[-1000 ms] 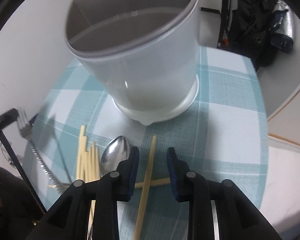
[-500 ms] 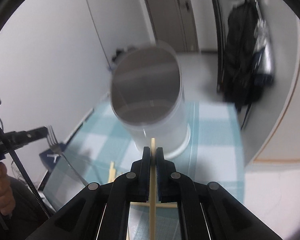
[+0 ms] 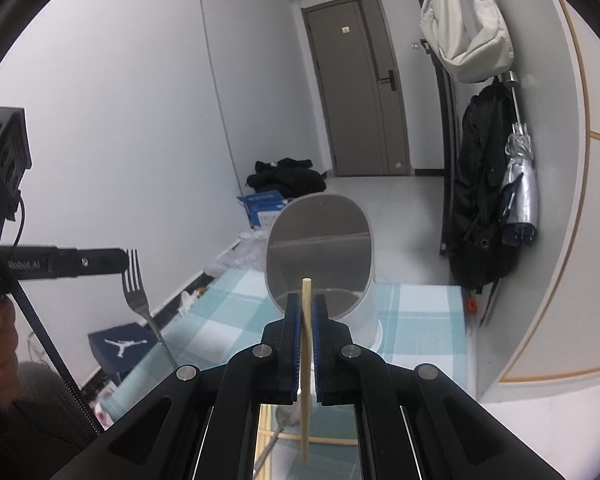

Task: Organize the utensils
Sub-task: 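Lift the fork with left tool while right tool raises the chopstick over the white holder, then open both tools to drop the fork and chopstick into the white holder, then lower right tool onto the silver spoon and close on its handle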

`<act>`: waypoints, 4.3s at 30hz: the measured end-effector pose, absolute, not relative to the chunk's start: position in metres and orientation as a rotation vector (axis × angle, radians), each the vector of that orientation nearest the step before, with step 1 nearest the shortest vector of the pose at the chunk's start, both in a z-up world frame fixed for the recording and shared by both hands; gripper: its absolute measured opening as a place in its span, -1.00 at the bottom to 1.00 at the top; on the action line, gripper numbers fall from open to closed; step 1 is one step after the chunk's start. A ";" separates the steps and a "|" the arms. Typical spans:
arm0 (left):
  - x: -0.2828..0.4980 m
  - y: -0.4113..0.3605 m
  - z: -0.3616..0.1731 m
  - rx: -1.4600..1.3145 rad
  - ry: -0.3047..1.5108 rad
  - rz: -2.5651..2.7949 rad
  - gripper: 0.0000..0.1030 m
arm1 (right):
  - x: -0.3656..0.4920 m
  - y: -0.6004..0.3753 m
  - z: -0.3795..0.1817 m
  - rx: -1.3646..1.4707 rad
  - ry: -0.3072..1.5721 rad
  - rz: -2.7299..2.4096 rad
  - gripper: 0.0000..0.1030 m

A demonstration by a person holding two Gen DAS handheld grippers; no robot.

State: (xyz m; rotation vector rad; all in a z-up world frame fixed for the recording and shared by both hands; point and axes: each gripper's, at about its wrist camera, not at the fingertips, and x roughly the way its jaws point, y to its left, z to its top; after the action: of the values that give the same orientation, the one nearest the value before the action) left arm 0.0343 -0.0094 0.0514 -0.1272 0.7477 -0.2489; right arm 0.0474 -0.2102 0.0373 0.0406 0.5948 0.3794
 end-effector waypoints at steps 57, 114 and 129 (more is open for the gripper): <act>0.167 -0.053 0.076 0.200 0.596 -0.479 -1.00 | 0.220 -0.221 0.069 0.091 0.528 0.546 -0.87; 0.021 0.013 -0.004 -0.211 0.642 0.010 0.95 | 0.015 -0.219 0.029 0.044 0.691 0.351 0.76; 0.030 0.028 -0.050 -0.219 0.784 -0.022 0.95 | 0.040 -0.215 -0.037 0.031 0.925 0.294 0.78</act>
State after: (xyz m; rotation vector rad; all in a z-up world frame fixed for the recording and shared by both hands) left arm 0.0305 0.0279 -0.0504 -0.2194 0.7845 -0.0222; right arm 0.0403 -0.2147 -0.0368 0.0310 0.9252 0.2944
